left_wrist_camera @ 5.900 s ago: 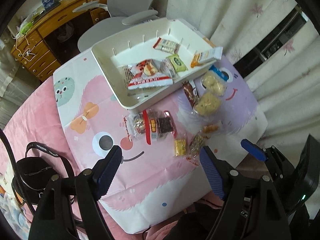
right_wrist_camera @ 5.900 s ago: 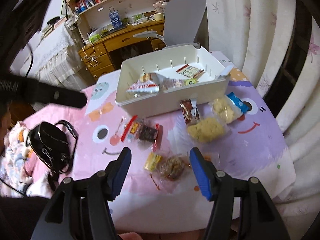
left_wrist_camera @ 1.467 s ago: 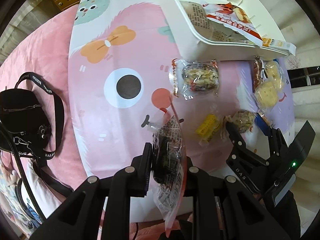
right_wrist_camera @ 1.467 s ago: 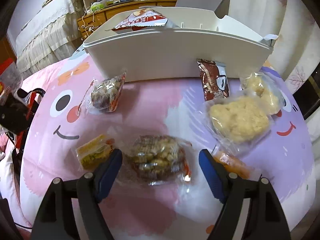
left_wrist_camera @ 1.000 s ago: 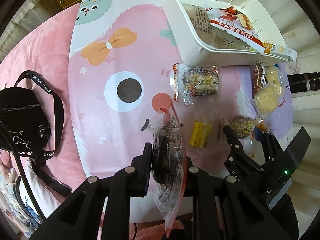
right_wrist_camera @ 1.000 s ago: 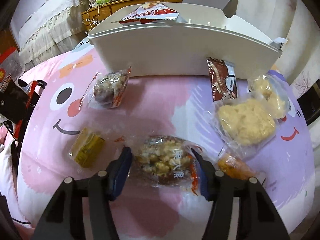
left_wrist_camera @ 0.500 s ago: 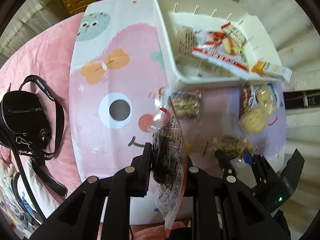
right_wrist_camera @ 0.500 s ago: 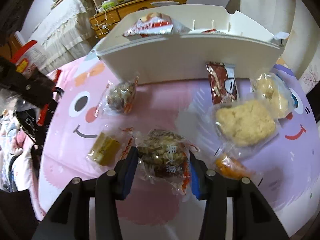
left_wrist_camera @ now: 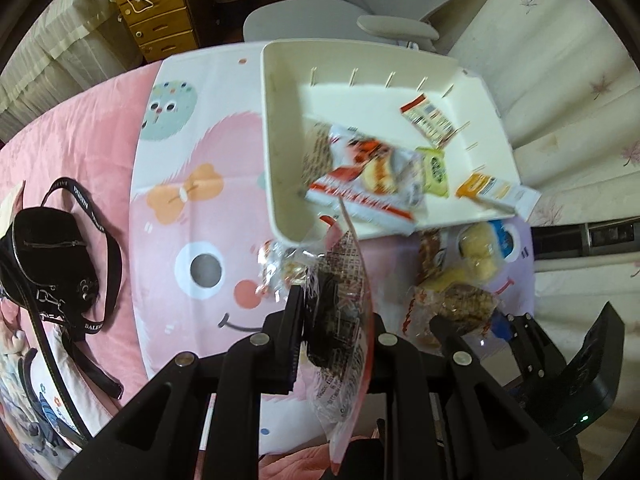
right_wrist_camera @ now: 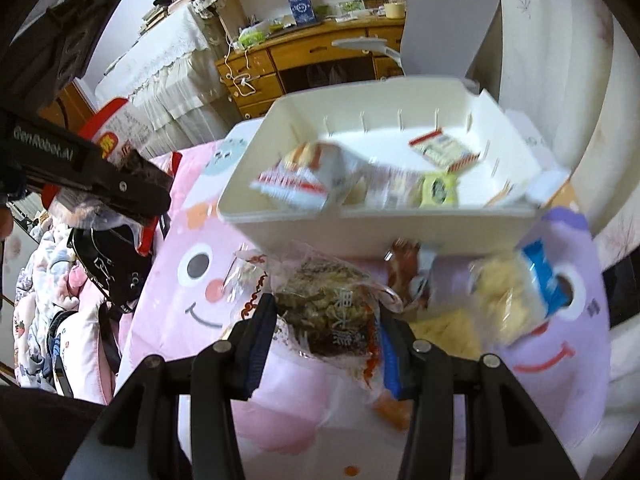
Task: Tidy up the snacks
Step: 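Raise both held packs toward the white box, then open both tools to drop the packs into the white box, then withdraw both tools from the box toward the remaining snacks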
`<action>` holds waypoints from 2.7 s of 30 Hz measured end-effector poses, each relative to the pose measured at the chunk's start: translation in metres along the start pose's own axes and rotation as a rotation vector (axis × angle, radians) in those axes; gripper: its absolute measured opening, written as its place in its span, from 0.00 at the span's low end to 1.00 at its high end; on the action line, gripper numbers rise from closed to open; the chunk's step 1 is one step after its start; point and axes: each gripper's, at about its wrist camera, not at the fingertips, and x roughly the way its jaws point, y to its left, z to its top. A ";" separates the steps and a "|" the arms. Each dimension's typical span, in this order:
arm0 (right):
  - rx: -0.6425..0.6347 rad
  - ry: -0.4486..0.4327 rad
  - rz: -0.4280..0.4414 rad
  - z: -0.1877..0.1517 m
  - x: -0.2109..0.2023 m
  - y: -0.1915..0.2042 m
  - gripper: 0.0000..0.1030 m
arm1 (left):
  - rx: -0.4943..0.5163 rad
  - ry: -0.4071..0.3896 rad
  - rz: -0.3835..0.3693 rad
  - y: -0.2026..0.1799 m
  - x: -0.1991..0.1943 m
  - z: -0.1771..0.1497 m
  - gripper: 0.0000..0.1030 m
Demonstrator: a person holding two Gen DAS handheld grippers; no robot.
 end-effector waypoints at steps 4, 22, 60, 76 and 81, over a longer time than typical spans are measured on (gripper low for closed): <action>-0.013 -0.031 0.004 0.024 -0.011 -0.020 0.45 | 0.002 -0.026 -0.008 -0.016 -0.008 0.012 0.16; -0.038 -0.161 -0.011 0.094 -0.031 -0.086 0.46 | -0.006 -0.157 -0.073 -0.081 -0.016 0.062 0.16; 0.255 -0.069 -0.081 -0.024 -0.086 -0.070 0.63 | 0.045 -0.243 -0.101 -0.040 -0.034 -0.086 0.56; 0.385 -0.005 -0.195 -0.120 -0.123 -0.057 0.63 | 0.078 -0.165 -0.149 -0.049 -0.009 -0.161 0.67; 0.374 0.003 -0.208 -0.125 -0.128 -0.069 0.63 | 0.043 -0.138 -0.156 -0.059 0.000 -0.163 0.67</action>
